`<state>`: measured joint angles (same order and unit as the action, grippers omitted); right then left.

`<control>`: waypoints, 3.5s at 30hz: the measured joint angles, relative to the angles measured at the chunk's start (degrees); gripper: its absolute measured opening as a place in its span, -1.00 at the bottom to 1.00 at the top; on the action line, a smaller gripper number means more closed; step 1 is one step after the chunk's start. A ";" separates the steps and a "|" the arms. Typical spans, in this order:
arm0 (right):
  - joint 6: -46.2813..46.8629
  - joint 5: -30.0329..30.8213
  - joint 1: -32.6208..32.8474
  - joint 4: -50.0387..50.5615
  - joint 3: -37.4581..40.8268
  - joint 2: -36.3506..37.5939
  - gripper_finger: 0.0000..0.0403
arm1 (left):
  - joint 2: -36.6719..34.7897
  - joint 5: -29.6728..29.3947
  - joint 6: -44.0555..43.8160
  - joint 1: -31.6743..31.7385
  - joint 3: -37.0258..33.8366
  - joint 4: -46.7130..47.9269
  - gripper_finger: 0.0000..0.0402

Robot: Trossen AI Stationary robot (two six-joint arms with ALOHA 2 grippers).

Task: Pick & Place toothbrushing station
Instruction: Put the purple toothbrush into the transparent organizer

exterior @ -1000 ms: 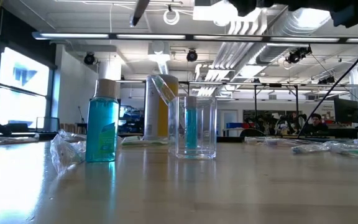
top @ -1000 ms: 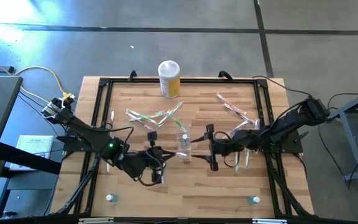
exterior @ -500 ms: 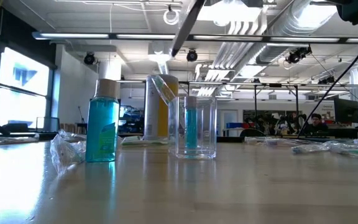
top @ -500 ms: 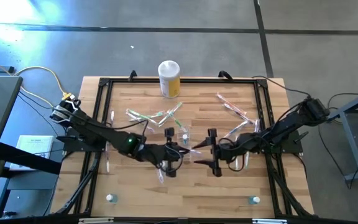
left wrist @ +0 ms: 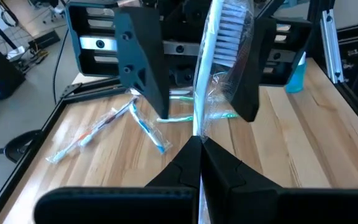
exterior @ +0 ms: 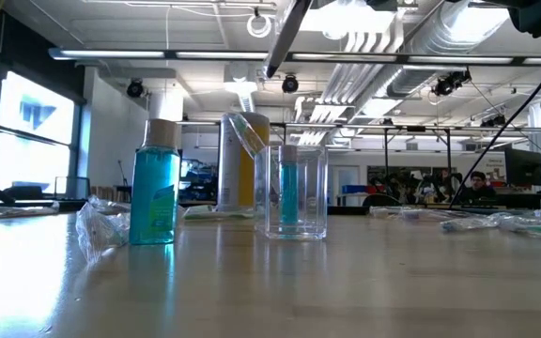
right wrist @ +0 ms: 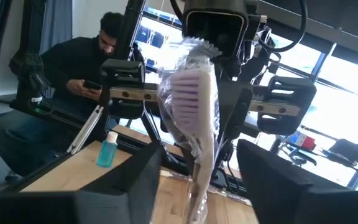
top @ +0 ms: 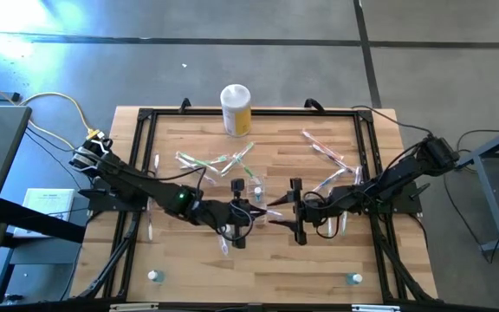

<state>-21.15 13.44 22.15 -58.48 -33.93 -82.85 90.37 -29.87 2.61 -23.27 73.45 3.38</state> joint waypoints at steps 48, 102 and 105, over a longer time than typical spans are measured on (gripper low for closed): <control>5.82 8.88 -0.02 9.90 0.02 1.42 -0.95 | -3.71 -21.89 -9.25 -0.64 -0.09 23.80 -0.23; 26.97 0.04 -7.09 21.68 -0.22 2.06 -0.95 | -46.68 -43.19 -45.39 -14.23 -20.76 67.00 -0.53; 27.62 -0.05 -7.61 21.37 -0.22 1.39 -0.95 | -50.40 -42.70 -40.26 -14.25 -30.30 54.68 -0.53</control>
<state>6.47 13.39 14.54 -37.11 -34.15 -81.46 39.97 -72.56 -37.64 -37.52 43.15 58.06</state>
